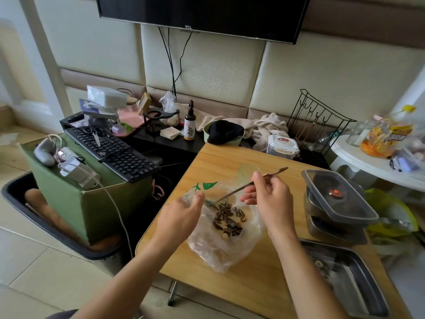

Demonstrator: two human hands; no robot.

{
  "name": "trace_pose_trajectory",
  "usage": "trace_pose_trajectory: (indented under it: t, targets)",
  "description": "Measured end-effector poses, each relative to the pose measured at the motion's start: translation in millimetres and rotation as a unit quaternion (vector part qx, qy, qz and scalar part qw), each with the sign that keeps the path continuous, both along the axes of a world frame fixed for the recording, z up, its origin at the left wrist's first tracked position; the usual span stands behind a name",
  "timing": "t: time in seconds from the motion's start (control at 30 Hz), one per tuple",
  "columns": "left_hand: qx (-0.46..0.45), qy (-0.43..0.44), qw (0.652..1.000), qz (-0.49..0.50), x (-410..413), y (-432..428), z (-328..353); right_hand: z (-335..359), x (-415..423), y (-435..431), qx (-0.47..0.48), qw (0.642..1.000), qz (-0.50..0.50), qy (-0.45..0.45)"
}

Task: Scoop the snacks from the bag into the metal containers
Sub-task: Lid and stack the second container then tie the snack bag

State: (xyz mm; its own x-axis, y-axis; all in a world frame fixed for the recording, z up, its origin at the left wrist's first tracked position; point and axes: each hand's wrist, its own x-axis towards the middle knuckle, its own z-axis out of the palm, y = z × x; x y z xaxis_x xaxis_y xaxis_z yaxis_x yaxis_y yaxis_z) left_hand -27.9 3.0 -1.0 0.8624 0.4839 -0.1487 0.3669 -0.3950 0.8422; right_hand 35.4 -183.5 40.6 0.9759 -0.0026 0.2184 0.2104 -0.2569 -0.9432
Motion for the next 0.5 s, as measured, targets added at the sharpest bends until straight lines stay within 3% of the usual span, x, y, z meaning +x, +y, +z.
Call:
trace_pose_trajectory:
  t: [0.13,0.2,0.33,0.5]
  targets:
    - [0.162,0.014,0.987,0.017,-5.6,2.6,8.3,-3.1,0.6,-2.9,-0.015,0.999,-0.031,0.041]
    - [0.193,-0.035,0.980,0.028,1.2,9.4,13.5,-2.6,0.1,-2.6,-0.023,0.999,-0.027,0.038]
    - [0.172,-0.060,0.980,-0.078,24.8,24.5,-0.2,-2.8,-1.6,-3.5,-0.034,0.999,-0.005,0.017]
    - [0.167,-0.019,0.984,-0.067,18.3,21.2,-9.5,-2.4,-0.4,-9.2,-0.045,0.998,-0.040,0.000]
